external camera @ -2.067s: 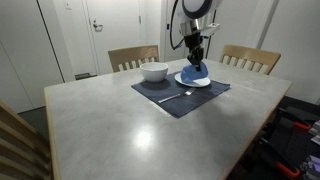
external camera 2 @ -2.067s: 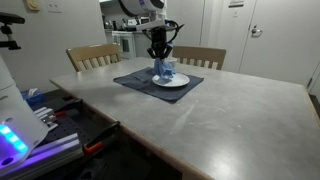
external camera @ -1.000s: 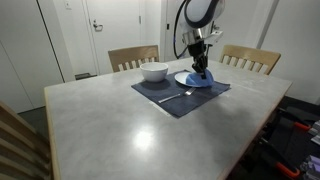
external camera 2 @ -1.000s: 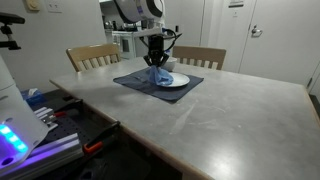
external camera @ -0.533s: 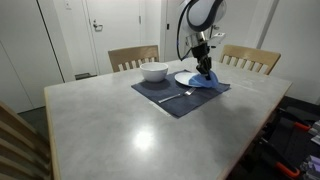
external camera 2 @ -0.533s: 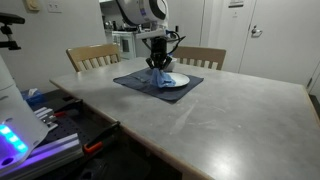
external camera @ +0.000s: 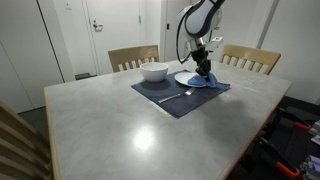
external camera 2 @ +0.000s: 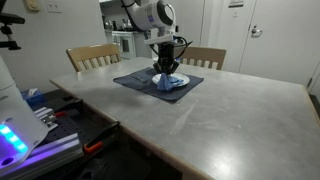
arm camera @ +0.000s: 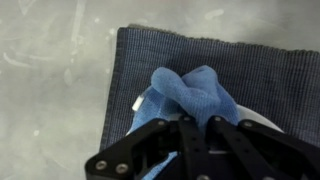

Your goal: Wipe the plate with the cloth

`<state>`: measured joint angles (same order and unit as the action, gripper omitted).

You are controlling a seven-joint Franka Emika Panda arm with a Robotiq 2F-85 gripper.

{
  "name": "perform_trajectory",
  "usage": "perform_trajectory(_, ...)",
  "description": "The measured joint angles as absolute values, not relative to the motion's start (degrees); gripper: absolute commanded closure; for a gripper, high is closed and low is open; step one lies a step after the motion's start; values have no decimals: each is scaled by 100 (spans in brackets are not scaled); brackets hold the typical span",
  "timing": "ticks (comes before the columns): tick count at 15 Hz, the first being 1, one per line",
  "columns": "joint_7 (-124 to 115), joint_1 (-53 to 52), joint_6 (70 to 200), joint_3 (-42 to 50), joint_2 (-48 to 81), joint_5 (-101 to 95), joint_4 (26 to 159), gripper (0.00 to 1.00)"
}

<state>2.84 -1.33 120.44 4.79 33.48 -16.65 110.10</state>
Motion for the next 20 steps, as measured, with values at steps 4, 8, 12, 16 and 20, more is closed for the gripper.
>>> perform_trajectory(4, 85, -56, 11670, 639, 3794, -1639, 10241, 98)
perform_trajectory(8, -108, 58, 11217, 676, 4320, -1512, 9403, 98)
perform_trajectory(12, -375, 80, 11109, 666, 4643, -1103, 8897, 98)
perform_trajectory(16, -622, 78, 11109, 630, 4754, -849, 8620, 98)
perform_trajectory(20, -648, 78, 11098, 521, 4820, -568, 8450, 98)
